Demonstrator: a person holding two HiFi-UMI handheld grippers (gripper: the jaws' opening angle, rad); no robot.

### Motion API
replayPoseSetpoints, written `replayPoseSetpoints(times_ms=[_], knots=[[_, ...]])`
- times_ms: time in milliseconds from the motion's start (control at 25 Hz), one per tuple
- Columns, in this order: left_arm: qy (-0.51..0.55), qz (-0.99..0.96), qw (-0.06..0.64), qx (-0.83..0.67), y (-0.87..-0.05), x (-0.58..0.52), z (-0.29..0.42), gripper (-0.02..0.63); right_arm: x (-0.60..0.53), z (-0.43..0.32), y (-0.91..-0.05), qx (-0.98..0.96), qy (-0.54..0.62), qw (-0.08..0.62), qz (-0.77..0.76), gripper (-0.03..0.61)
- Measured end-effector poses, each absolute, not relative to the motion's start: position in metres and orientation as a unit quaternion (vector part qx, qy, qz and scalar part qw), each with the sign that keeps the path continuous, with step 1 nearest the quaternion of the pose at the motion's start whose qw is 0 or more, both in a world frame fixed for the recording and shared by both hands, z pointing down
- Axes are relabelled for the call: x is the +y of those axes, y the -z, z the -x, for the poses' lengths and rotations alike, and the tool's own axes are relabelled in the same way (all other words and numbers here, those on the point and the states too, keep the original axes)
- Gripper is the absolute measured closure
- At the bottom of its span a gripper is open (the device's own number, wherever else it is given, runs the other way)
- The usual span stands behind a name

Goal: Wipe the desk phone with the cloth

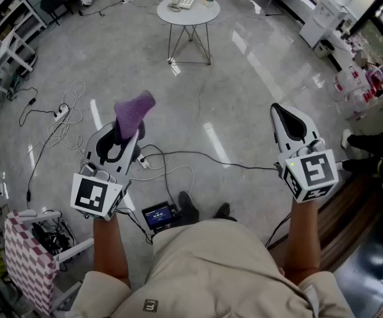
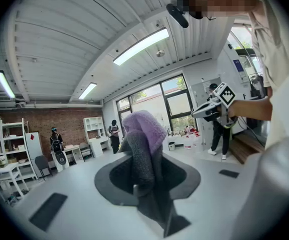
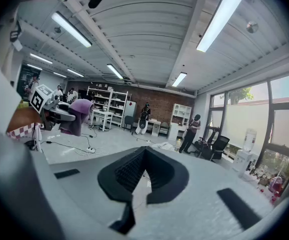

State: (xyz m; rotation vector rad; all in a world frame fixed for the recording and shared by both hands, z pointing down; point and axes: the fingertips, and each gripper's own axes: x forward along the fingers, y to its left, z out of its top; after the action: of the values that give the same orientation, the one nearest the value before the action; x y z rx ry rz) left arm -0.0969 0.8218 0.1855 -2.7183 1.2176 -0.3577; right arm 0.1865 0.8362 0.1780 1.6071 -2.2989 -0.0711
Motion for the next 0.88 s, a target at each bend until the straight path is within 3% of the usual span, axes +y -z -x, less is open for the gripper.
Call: replayPoseSetpoints(times_ms=[640, 880], knots=[[0.12, 0.912, 0.053, 0.389, -0.201, 0.772, 0.149, 0.517, 0.795, -0.143, -0.186, -0.792, 0.022, 0.174, -0.585, 0.589], [0.092, 0.915, 0.064, 0.388, -0.193, 0.762, 0.169, 0.517, 0.785, -0.121, -0.174, -0.795, 0.012, 0.137, -0.591, 0.587]])
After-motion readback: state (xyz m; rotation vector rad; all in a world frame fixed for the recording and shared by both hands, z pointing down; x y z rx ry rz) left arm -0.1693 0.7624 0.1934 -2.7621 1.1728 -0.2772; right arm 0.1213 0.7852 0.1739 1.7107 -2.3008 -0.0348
